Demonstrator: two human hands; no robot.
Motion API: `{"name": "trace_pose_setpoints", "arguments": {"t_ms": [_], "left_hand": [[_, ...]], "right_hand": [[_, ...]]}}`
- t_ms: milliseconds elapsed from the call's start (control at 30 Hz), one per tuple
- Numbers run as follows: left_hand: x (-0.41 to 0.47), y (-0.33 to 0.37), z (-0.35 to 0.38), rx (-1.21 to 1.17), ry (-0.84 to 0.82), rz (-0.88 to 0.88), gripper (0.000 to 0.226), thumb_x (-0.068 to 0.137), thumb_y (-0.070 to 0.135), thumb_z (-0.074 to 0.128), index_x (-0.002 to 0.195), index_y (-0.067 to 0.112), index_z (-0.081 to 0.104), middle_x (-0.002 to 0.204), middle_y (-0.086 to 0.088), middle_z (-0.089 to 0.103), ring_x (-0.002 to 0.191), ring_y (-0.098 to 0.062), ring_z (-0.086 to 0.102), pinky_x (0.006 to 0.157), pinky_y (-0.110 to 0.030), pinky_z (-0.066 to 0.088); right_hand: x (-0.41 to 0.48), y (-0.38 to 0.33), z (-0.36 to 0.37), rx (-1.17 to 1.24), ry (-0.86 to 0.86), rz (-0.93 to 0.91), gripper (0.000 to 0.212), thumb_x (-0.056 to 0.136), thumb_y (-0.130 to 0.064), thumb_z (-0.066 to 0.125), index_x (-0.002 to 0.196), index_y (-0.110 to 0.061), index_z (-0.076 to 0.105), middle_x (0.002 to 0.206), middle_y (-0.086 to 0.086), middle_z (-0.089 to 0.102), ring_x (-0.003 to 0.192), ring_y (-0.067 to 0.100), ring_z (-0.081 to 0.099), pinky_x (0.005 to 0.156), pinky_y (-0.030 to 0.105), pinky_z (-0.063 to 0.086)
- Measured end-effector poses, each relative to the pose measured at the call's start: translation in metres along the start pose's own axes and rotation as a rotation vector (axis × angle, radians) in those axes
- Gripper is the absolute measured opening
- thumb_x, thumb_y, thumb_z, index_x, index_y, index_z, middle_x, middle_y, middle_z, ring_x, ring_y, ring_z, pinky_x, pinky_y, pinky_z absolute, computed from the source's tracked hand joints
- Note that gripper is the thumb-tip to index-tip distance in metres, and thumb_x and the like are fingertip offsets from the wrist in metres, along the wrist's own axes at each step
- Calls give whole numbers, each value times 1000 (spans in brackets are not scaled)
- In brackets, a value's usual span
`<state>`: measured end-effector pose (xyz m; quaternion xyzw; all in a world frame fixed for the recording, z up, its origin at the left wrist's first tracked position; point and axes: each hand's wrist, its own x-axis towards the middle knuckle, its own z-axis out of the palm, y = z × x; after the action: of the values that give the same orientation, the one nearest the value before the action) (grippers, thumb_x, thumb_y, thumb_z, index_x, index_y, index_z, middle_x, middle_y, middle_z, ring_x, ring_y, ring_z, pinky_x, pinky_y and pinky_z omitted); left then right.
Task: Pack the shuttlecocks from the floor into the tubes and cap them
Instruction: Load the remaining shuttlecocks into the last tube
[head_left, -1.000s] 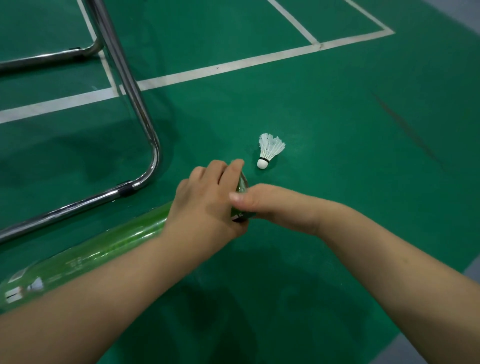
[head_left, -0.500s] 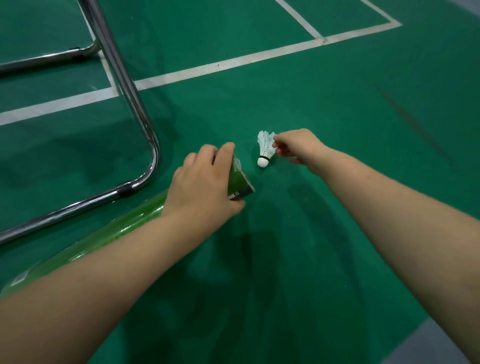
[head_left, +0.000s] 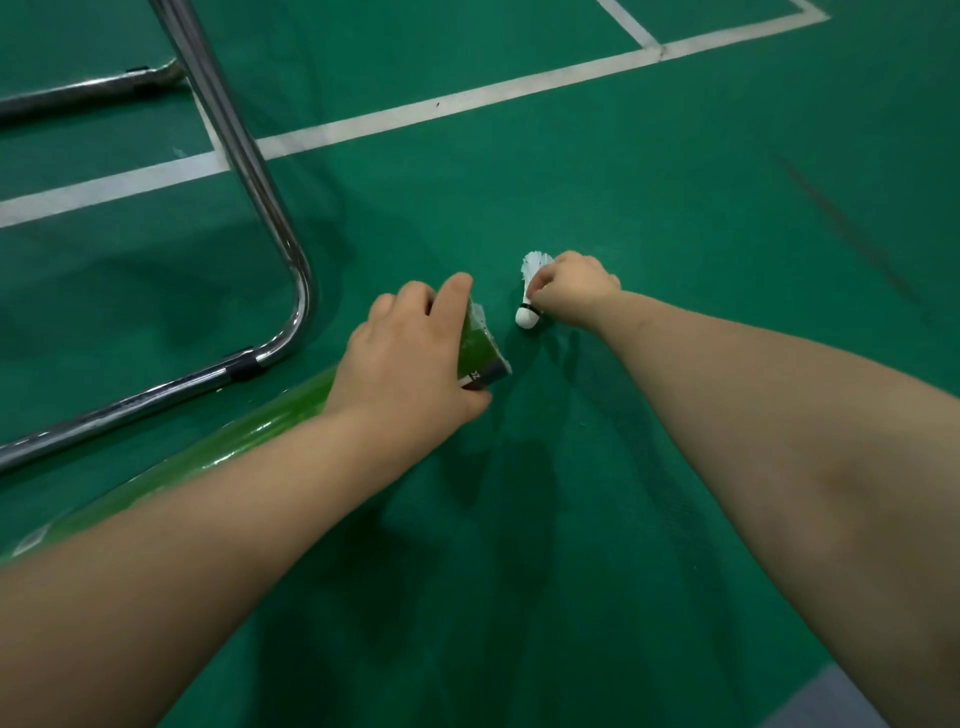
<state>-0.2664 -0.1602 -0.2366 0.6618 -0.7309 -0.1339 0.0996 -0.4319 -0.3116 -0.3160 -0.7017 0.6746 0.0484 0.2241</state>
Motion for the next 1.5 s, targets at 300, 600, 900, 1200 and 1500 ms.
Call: {"name": "trace_pose_setpoints", "arguments": {"t_ms": [300, 600, 900, 1200, 1500], "left_hand": [[-1, 1, -4, -9, -51, -24, 85, 72, 40, 67, 139, 22, 18, 118, -9, 48, 107, -27, 40, 91, -35, 34], [-13, 15, -7, -2, -60, -48, 88, 67, 37, 70, 137, 19, 20, 119, -14, 49, 106, -34, 45, 91, -41, 39], [-47, 31, -32, -76, 59, 6, 91, 66, 32, 72, 141, 19, 21, 124, -10, 48, 111, -31, 45, 92, -39, 38], [-106, 45, -61, -166, 198, 25, 91, 69, 17, 69, 145, 13, 19, 131, -13, 43, 117, -31, 41, 99, -36, 30], [-166, 67, -86, -292, 321, 22, 90, 62, 1, 65, 142, 8, 24, 131, -14, 43, 119, -26, 39, 95, -14, 19]], "right_hand": [[-67, -3, -13, 635, 454, -76, 27, 84, -9, 51, 94, -19, 74, 103, 0, 69, 100, 12, 58, 83, 22, 40], [-178, -30, -23, 803, 307, -367, 25, 72, -19, 53, 84, -27, 74, 77, -22, 63, 80, -4, 59, 79, 10, 44], [-211, -32, -51, 737, 3, -458, 16, 79, -28, 64, 94, -26, 58, 85, -12, 68, 82, 4, 60, 83, 24, 46], [-268, -58, -75, 405, -158, -648, 28, 68, -38, 60, 75, -11, 60, 76, 5, 65, 76, 21, 59, 74, 40, 49], [-330, -83, -115, 104, -329, -689, 21, 78, -26, 60, 66, -12, 49, 61, -1, 46, 56, 14, 41, 53, 29, 34]]}}
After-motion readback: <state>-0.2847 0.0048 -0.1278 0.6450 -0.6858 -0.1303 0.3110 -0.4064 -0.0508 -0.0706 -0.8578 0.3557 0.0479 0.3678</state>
